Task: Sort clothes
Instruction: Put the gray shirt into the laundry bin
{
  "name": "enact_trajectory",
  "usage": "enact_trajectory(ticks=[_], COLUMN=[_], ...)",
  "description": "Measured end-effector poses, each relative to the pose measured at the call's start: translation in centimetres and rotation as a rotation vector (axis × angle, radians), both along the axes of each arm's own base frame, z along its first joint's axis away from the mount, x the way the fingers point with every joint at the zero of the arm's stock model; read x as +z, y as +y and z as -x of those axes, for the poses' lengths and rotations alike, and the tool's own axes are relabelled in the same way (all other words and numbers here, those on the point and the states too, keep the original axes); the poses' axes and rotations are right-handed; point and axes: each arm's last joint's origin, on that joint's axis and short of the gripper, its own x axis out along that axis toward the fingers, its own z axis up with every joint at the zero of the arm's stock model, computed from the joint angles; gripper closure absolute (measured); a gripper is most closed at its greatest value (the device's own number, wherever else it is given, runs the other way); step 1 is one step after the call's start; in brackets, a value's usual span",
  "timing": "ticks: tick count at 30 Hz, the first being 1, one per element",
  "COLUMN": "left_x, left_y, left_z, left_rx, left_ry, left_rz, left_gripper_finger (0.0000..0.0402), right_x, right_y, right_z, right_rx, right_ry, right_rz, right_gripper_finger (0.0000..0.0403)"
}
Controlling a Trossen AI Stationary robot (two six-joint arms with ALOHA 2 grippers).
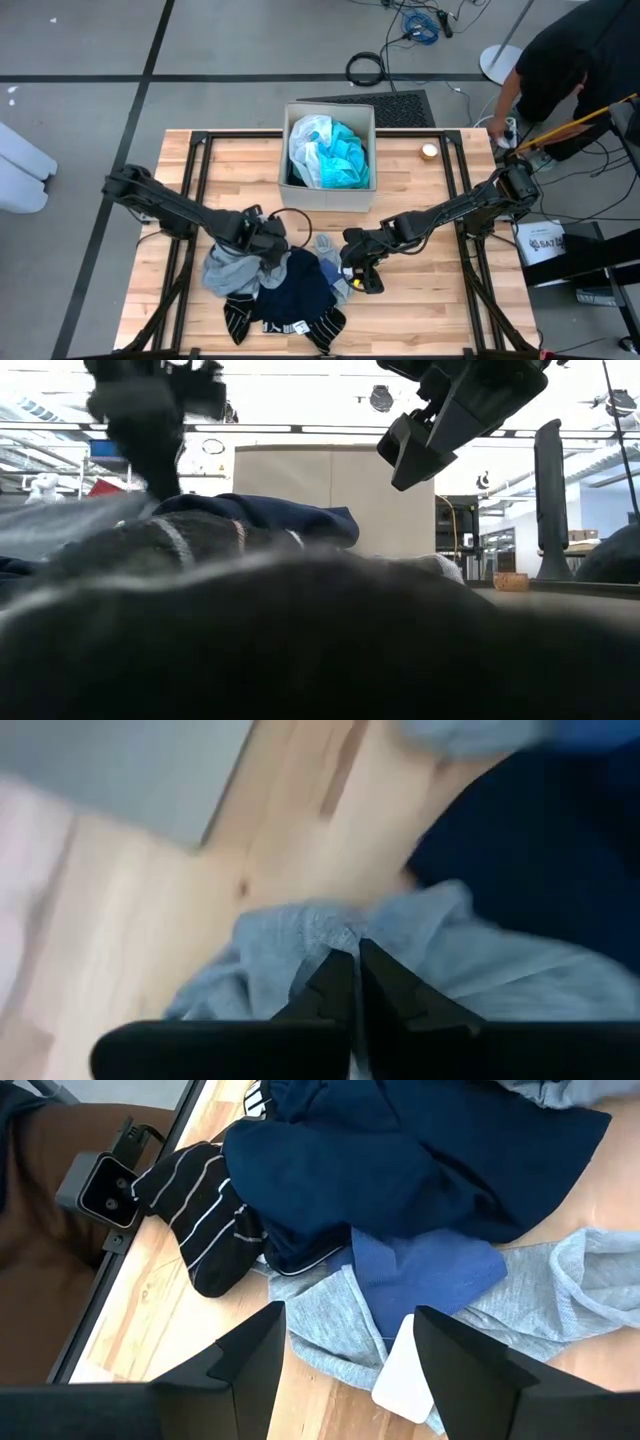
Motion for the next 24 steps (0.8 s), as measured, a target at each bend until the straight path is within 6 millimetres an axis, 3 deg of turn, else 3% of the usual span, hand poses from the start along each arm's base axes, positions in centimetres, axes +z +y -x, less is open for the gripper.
enact_trajectory(ticks=[10, 15, 19, 24], left_x=[10.1, 14.2, 15.7, 15.5], left_y=[-1.0, -2.0, -2.7, -2.7], left_z=[0.3, 0.5, 0.5, 0.6], left_rx=[-0.102, -0.198, -0.25, -0.264], left_ry=[-0.359, -0.518, -0.589, -0.565], left_rz=[-0.076, -0.085, -0.085, -0.095], left_gripper_finger=[0.0395, 0.0396, 0.0396, 0.0396], right_x=[0.0, 0.1, 1.1, 2.6], right_y=[0.0, 0.1, 0.3, 1.3], right_z=[0.0, -0.2, -0.9, -1.2], right_rx=[0.001, 0.025, 0.025, -0.007], right_ry=[-0.001, -0.037, -0.123, -0.161], right_rz=[0.0, 0.012, -0.012, 0.043], right_gripper_finger=[0.0193, 0.0193, 0.0193, 0.0193])
